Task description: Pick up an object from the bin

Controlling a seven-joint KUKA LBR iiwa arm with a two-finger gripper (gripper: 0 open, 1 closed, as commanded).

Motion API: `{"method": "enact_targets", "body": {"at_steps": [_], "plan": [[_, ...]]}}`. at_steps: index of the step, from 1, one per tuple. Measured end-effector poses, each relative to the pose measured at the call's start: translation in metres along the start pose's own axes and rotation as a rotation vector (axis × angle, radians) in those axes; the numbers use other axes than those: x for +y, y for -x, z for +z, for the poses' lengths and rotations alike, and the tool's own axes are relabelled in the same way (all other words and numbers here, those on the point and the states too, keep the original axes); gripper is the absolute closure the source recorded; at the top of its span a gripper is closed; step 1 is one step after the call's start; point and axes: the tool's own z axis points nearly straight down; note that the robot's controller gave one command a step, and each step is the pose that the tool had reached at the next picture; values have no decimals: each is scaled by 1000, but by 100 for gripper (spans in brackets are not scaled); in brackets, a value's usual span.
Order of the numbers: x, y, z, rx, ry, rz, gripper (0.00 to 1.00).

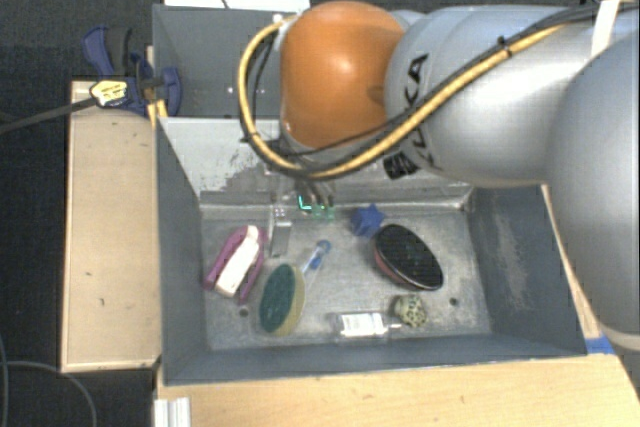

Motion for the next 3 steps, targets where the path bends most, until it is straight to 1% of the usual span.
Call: {"method": "enact_targets", "body": {"at_steps": [1, 2, 3], "plan": [[15, 1, 140, -4, 0, -437, 0], [22, -21, 107, -5, -2, -830, 0], [42, -2, 108, -11, -1, -1056, 0]]}}
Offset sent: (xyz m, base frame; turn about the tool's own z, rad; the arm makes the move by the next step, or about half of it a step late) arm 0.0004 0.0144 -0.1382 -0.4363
